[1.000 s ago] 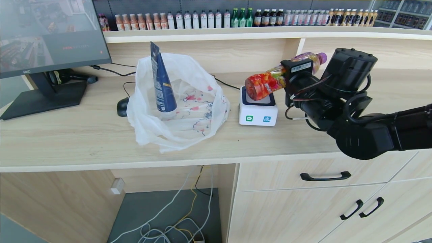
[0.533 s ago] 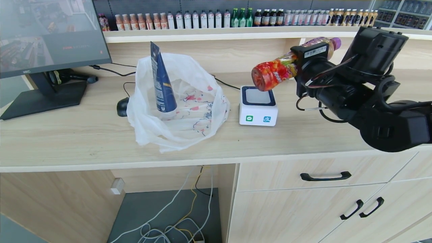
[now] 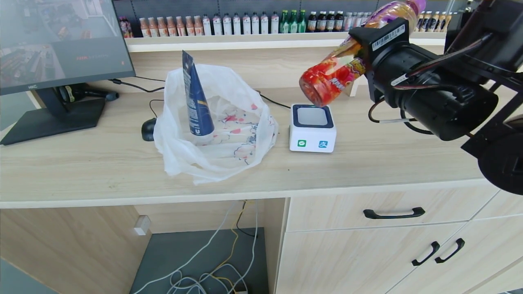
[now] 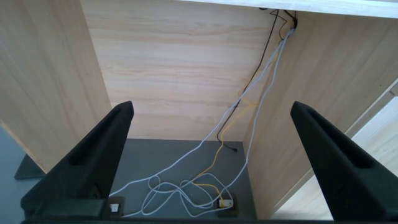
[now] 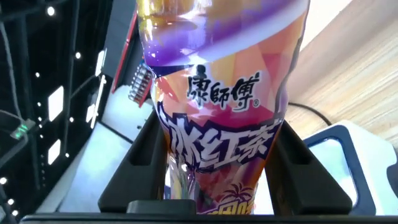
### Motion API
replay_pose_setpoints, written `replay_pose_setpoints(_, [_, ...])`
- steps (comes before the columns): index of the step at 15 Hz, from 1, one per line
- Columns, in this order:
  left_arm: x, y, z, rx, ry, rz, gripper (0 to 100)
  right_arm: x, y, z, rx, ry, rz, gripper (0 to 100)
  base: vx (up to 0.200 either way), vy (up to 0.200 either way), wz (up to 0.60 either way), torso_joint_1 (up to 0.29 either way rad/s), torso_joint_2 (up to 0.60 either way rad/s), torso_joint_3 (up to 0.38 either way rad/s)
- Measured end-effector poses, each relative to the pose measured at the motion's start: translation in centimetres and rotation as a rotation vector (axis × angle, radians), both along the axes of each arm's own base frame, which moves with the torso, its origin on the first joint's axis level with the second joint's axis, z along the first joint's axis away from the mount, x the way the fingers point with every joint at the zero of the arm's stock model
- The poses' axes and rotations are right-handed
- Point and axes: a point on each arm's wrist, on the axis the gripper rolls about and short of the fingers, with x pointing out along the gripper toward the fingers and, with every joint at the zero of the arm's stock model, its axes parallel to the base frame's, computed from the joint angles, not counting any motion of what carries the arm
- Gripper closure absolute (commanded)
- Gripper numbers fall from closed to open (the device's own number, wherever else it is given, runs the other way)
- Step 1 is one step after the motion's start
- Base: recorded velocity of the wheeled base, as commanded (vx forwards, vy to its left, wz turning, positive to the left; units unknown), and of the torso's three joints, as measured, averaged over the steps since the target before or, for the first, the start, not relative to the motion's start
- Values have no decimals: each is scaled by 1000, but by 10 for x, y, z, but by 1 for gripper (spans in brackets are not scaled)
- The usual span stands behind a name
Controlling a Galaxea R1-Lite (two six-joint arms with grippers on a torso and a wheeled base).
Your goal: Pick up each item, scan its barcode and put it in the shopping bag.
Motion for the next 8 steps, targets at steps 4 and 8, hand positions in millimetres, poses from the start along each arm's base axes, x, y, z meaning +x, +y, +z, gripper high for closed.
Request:
replay_pose_setpoints(4, [0,0,0,0,0,0,0,-18,-4,-5,-176,-49,-34,100,0,0,0,0,0,0])
replay_pose_setpoints(8, [0,0,0,2,0,0,0,-29,-7,-4,-428,-226,-72,100,0,0,0,0,0,0])
